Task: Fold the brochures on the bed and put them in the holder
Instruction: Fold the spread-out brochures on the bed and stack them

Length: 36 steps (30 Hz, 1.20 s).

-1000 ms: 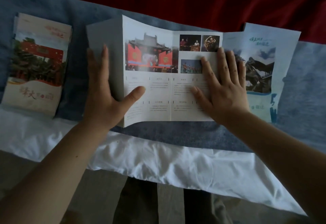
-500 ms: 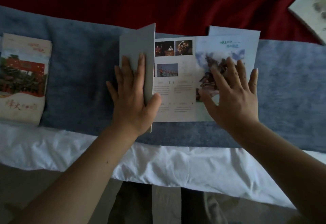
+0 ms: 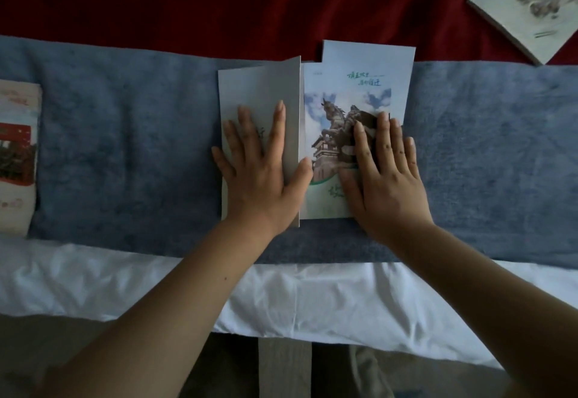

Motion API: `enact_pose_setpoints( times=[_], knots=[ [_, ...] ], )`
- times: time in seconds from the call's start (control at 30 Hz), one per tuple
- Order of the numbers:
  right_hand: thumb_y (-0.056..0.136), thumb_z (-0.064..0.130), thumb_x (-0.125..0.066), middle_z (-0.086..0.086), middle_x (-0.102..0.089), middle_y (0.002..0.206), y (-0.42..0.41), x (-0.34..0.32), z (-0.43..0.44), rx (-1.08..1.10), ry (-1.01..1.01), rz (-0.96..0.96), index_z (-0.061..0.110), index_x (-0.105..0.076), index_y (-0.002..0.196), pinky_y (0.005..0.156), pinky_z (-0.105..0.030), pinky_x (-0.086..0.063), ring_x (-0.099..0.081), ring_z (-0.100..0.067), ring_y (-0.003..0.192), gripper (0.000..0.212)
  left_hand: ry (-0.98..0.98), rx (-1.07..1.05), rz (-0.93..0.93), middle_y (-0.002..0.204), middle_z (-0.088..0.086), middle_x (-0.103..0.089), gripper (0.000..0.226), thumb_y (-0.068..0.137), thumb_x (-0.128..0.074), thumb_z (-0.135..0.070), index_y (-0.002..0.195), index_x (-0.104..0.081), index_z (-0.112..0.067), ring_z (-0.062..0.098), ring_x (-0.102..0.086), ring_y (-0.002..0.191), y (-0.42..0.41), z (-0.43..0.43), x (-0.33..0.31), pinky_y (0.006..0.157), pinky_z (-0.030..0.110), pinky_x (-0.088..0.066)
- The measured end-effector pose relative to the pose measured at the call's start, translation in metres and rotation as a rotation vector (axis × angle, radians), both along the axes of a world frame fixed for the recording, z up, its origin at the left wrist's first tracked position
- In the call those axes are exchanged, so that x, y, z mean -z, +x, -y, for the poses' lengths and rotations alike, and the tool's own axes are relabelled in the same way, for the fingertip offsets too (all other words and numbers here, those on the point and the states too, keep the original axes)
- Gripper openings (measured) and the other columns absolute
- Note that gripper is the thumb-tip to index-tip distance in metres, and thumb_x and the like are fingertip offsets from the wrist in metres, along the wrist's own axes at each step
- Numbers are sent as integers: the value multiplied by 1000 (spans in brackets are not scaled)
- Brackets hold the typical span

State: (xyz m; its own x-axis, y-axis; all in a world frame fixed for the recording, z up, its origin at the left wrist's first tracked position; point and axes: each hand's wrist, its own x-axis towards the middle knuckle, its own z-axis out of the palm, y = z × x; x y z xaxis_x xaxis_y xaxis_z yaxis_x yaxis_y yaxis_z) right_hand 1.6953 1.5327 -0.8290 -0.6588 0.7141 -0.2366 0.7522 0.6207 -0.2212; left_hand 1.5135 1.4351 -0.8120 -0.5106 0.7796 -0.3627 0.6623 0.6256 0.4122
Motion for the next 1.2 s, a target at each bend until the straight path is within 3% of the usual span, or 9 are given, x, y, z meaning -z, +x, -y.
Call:
enact_pose_setpoints(
  times=[0.1, 0.27, 0.53, 0.7, 0.83, 0.9, 1.03, 1.1, 1.2],
  knots=[
    [108, 53, -25, -17, 5, 171, 1, 1, 0, 0, 0, -7, 16, -7, 166, 129, -46, 2, 9, -32, 158, 71, -41, 32, -104, 168, 17, 24, 81, 94, -20, -77, 161, 13, -43, 43, 22, 154, 6, -3, 17, 117, 72, 11],
    [107, 54, -20, -18, 8, 171, -2, 1, 1, 1, -1, 31, 16, -5, 166, 128, -46, 4, 10, -32, 158, 71, -26, 47, -271, 169, 25, 8, 86, 95, -20, -79, 165, -2, -32, 54, 8, 153, 15, -1, 33, 115, 78, -2],
    [108, 54, -16, -9, 5, 172, -12, -1, 4, 8, 0, 48, 20, -3, 166, 128, -40, 7, 11, -24, 158, 68, 14, 68, -308, 169, 27, 1, 83, 97, -22, -77, 165, -9, -31, 54, 3, 153, 13, 0, 39, 115, 77, -4],
    [109, 50, -19, -5, 8, 172, -26, -2, 10, 42, -75, 16, 21, -4, 166, 128, -40, 6, 13, -21, 158, 66, 66, 55, -197, 171, 20, 0, 76, 99, -21, -71, 165, -12, -33, 48, 7, 156, 8, 5, 28, 119, 72, 2],
    [108, 53, -9, -5, 7, 173, -58, -9, 23, -44, -122, -26, 24, -1, 166, 128, -44, 3, 13, -21, 158, 65, 205, 16, 51, 173, 10, -8, 69, 101, -25, -61, 163, -12, -35, 37, 3, 159, -7, 16, 6, 124, 64, 3],
    [107, 52, -1, -4, 9, 172, -82, -11, 36, -101, -126, -33, 25, 1, 166, 128, -45, 4, 15, -20, 158, 65, 269, 23, 155, 171, 4, -20, 64, 103, -28, -51, 163, -13, -32, 28, -10, 159, -20, 26, -8, 125, 62, -5],
    [109, 47, -9, -1, 6, 173, -125, -16, 63, -77, -166, -125, 24, -2, 166, 129, -45, 5, 13, -18, 158, 61, 367, -38, 221, 150, 5, -56, 52, 106, -35, -27, 155, -40, -10, 17, -52, 139, -63, 56, -31, 125, 54, -21],
    [109, 49, -12, -1, -1, 173, -141, -19, 74, -71, -186, -190, 24, -5, 165, 128, -45, 6, 9, -18, 159, 62, 368, -66, 204, 144, 11, -60, 49, 105, -42, -18, 151, -45, 0, 22, -57, 131, -85, 73, -37, 121, 51, -30],
    [109, 51, -15, -1, -2, 173, -162, -20, 88, -105, -200, -212, 30, -5, 165, 128, -43, 7, 8, -19, 159, 61, 378, -125, 173, 151, 13, -52, 54, 106, -44, -13, 157, -33, 1, 19, -50, 135, -115, 98, -42, 116, 52, -38]
  ],
)
